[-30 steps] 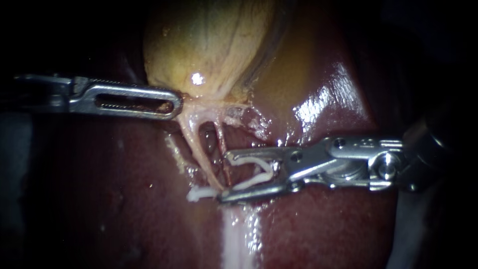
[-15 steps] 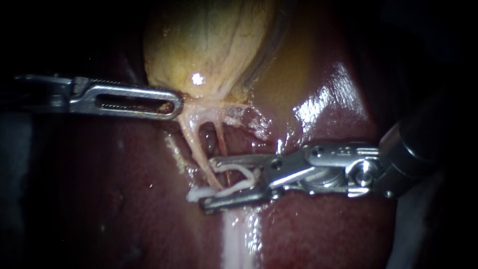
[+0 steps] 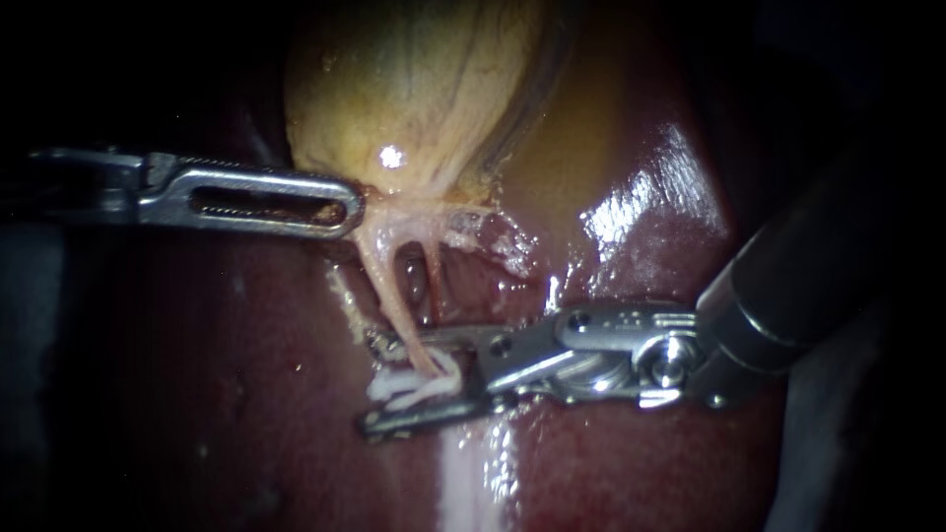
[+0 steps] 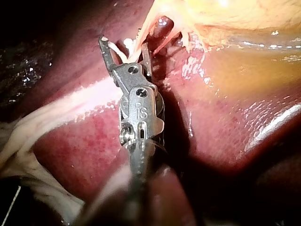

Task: Clipping second clip left tube

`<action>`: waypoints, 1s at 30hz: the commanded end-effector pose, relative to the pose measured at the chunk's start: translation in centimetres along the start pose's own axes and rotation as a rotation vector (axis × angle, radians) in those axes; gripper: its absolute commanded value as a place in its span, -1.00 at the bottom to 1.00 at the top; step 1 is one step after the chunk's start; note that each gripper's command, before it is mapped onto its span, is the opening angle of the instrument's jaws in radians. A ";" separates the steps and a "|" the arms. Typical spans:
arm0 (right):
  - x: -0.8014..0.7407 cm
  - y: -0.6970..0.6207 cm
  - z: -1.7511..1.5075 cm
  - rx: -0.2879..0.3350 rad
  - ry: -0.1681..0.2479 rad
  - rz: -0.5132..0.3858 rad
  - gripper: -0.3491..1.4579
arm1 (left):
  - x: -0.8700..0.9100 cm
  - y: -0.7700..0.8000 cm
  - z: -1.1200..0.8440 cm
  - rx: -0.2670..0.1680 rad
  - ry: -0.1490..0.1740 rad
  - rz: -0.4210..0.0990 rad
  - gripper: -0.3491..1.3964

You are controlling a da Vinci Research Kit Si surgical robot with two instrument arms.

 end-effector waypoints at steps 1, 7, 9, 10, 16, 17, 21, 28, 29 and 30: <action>0.00 0.00 0.01 0.001 0.000 0.006 -0.07 | 0.00 0.00 0.00 0.000 0.000 0.000 -1.00; 0.00 0.01 0.04 0.004 -0.001 0.006 -0.07 | 0.00 0.00 0.01 0.001 0.000 0.000 -1.00; -0.02 0.01 0.05 0.004 -0.001 0.010 -0.08 | 0.00 0.00 0.01 0.001 0.000 0.000 -1.00; -0.02 0.01 0.06 0.004 -0.001 0.010 -0.09 | 0.00 0.00 0.01 0.001 0.000 0.000 -1.00; -0.03 0.03 0.04 0.003 -0.001 0.027 -0.18 | 0.00 0.00 0.01 0.001 0.000 0.000 -1.00; -0.03 0.03 0.04 0.004 -0.001 0.027 -0.20 | 0.00 0.00 0.01 0.001 0.000 0.000 -1.00; -0.03 0.04 0.03 0.008 -0.001 0.034 -0.35 | 0.00 0.00 0.01 0.001 0.000 0.000 -1.00; -0.03 0.06 0.00 0.016 -0.002 0.057 -0.77 | 0.00 0.00 0.01 0.001 0.000 0.000 -1.00; -0.03 0.07 0.00 0.016 -0.002 0.063 -0.83 | 0.00 0.00 0.01 0.001 0.000 0.000 -1.00; -0.03 0.07 -0.01 0.020 -0.002 0.075 -0.94 | 0.00 0.00 0.01 0.001 0.000 0.000 -1.00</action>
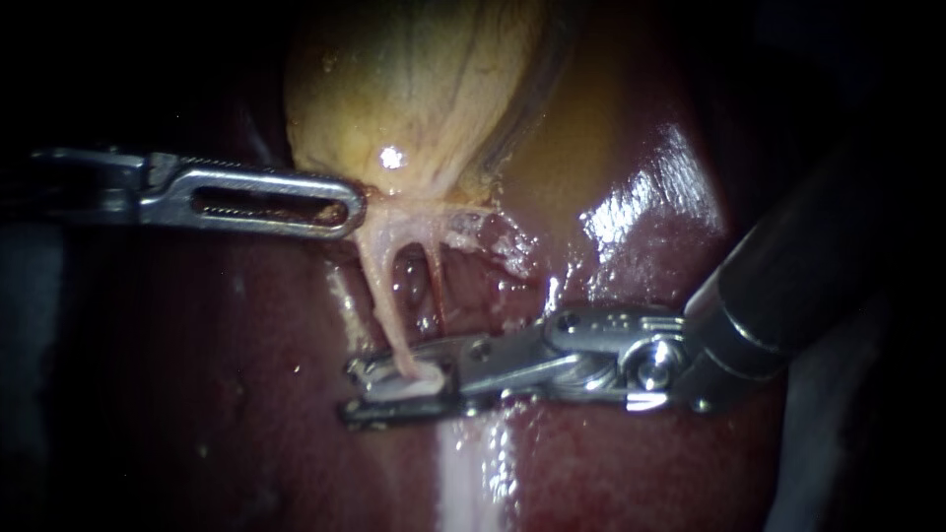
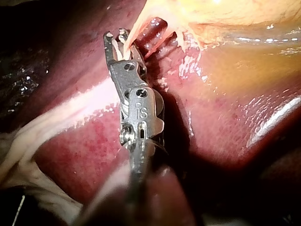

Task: Clipping second clip left tube

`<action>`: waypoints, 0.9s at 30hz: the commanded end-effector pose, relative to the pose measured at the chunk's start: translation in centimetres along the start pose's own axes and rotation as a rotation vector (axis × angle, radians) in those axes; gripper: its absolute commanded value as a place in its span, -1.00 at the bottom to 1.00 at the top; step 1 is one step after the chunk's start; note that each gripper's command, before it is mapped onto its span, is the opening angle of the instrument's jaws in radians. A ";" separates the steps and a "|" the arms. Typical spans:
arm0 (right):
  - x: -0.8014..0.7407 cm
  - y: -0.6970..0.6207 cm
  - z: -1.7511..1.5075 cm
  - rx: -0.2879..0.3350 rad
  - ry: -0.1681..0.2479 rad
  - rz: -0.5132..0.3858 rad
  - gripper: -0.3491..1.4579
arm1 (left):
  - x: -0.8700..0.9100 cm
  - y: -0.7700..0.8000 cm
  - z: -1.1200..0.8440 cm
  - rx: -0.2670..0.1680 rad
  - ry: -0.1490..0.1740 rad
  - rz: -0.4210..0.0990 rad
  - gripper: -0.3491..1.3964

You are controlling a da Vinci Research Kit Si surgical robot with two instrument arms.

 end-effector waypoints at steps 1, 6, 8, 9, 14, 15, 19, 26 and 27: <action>0.01 -0.02 0.00 0.003 0.001 0.019 -1.00 | 0.00 0.00 0.00 0.000 0.000 0.000 -1.00; 0.04 -0.01 -0.04 0.013 0.000 0.039 -1.00 | 0.00 -0.01 0.00 0.000 0.000 0.000 -1.00; 0.06 -0.01 -0.06 0.014 0.000 0.041 -1.00 | 0.00 -0.01 0.00 0.000 0.000 0.000 -1.00; 0.07 -0.01 -0.07 0.014 0.000 0.041 -1.00 | 0.00 -0.01 0.00 0.000 0.000 0.000 -1.00; 0.05 0.00 -0.08 0.016 -0.004 0.040 -1.00 | 0.00 -0.01 0.00 0.000 0.000 0.000 -1.00; 0.05 0.00 -0.08 0.016 -0.004 0.040 -1.00 | 0.00 -0.01 0.00 0.000 0.000 0.000 -1.00; 0.04 0.01 -0.08 0.017 -0.004 0.039 -1.00 | 0.00 -0.01 0.00 0.000 0.000 0.000 -1.00; 0.03 0.01 -0.08 0.019 -0.005 0.043 -1.00 | 0.00 -0.01 0.00 0.000 0.000 0.000 -1.00; 0.03 0.01 -0.08 0.019 -0.005 0.043 -1.00 | 0.00 -0.01 0.00 0.000 0.000 0.000 -1.00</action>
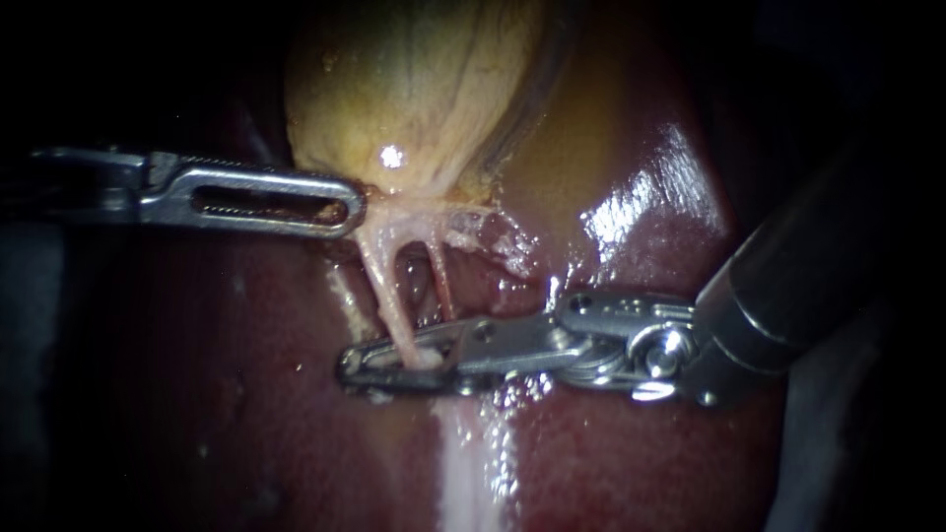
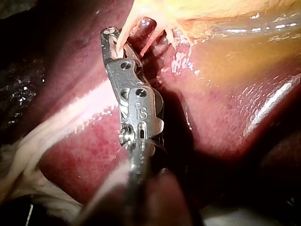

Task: Clipping second clip left tube

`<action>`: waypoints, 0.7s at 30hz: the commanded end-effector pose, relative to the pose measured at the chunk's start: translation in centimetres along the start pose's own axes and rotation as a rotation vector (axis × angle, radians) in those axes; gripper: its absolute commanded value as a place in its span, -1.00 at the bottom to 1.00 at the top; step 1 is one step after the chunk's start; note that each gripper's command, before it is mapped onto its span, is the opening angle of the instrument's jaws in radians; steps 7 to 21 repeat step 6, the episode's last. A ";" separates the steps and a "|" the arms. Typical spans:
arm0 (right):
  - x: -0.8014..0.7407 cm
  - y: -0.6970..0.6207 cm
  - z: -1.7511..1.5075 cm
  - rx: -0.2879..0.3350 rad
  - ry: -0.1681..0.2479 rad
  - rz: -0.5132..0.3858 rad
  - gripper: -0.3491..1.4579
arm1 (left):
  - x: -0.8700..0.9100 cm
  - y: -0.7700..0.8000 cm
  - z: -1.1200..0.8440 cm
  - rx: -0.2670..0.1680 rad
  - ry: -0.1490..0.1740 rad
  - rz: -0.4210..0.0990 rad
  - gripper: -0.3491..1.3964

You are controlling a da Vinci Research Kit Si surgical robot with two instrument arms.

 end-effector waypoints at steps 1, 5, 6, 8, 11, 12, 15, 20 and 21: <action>0.00 0.00 0.00 0.001 0.000 0.000 -1.00 | 0.00 0.00 0.00 0.000 0.000 0.000 -1.00; 0.00 0.00 0.00 0.002 0.000 0.000 -1.00 | 0.00 0.00 0.00 -0.001 0.000 0.000 -1.00; 0.00 0.00 0.00 0.002 0.000 0.000 -1.00 | 0.00 0.00 0.00 -0.001 0.000 0.000 -1.00; 0.00 0.00 0.00 0.002 0.000 0.000 -1.00 | 0.00 0.00 0.00 -0.001 0.000 0.000 -1.00; 0.00 0.00 0.00 0.002 0.000 0.000 -1.00 | 0.00 0.00 0.00 -0.001 0.000 0.000 -1.00; 0.00 0.00 0.00 0.002 0.000 0.000 -1.00 | 0.00 0.00 0.00 -0.001 0.000 0.000 -1.00; 0.00 0.00 0.00 0.002 0.000 0.000 -1.00 | 0.00 0.00 0.00 -0.001 0.000 0.000 -1.00; 0.00 0.00 0.00 0.002 0.000 0.000 -1.00 | 0.00 0.00 0.00 -0.001 0.000 0.000 -1.00; 0.00 0.00 0.00 0.002 0.000 0.000 -1.00 | 0.00 0.00 0.00 -0.001 0.000 0.000 -1.00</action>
